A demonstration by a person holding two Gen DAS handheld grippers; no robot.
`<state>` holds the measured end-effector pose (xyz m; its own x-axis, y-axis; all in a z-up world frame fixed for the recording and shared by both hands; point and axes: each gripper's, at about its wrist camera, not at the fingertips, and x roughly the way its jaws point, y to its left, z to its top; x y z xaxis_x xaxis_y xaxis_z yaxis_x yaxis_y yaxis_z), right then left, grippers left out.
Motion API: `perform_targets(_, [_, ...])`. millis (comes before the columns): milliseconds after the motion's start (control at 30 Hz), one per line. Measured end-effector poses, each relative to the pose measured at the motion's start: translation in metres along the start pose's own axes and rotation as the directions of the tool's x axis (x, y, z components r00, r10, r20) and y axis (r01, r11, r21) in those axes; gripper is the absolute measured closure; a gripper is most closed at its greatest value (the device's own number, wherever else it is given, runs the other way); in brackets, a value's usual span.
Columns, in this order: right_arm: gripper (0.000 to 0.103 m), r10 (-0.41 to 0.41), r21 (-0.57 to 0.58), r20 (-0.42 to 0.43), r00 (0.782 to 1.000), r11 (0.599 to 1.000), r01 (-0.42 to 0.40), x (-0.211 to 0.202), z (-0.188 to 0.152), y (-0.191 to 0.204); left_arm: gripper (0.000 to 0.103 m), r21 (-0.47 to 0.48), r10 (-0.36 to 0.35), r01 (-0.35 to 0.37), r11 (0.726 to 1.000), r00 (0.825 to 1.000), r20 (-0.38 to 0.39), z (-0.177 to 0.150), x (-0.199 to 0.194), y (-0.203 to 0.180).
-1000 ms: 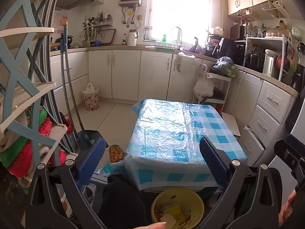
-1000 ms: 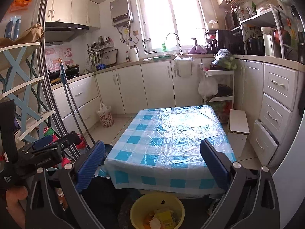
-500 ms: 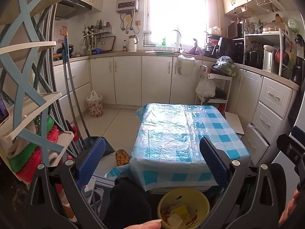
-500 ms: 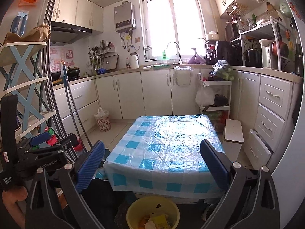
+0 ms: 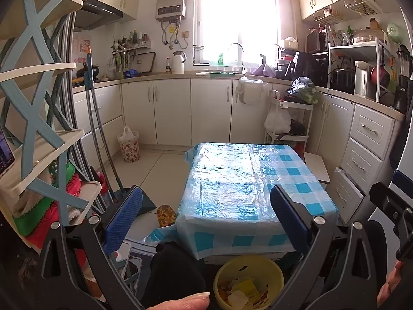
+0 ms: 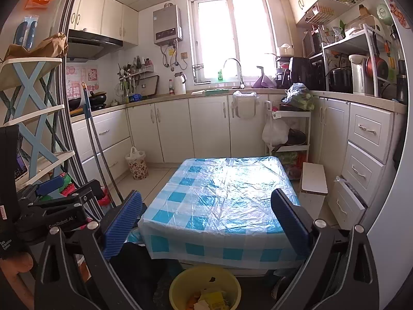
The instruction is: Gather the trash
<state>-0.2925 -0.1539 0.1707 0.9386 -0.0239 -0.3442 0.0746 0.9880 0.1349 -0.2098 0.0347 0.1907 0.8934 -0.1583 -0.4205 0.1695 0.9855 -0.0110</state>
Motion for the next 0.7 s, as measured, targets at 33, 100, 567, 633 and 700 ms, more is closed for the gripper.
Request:
perform_targets(33, [0.007,0.000,-0.001,-0.001,1.000,1.000,0.000,0.000,0.000,0.000,0.007,-0.006,-0.009,0.009,1.000,1.000,0.001,0.000,0.000,0.001])
perform_targets(100, [0.007,0.000,-0.002,0.000,1.000,1.000,0.000,-0.001,0.000,0.000,0.007,-0.019,-0.032,0.032,0.999,0.999,0.002,-0.001,0.001,0.002])
perform_targets(567, [0.007,0.017,-0.002,0.006,1.000,1.000,-0.017,-0.002,0.001,-0.002,0.007,-0.008,-0.084,0.084,0.996,0.994,-0.075,-0.011,0.014,0.006])
perform_targets(633, [0.007,0.017,-0.005,0.008,1.000,1.000,-0.017,-0.002,0.001,-0.001,0.007,-0.016,-0.076,0.075,0.997,0.992,-0.101,-0.016,0.020,0.007])
perform_targets(700, [0.007,0.019,-0.008,0.012,1.000,1.000,-0.018,-0.002,0.001,-0.001,0.007,-0.021,-0.073,0.071,0.997,0.991,-0.115,-0.019,0.024,0.010])
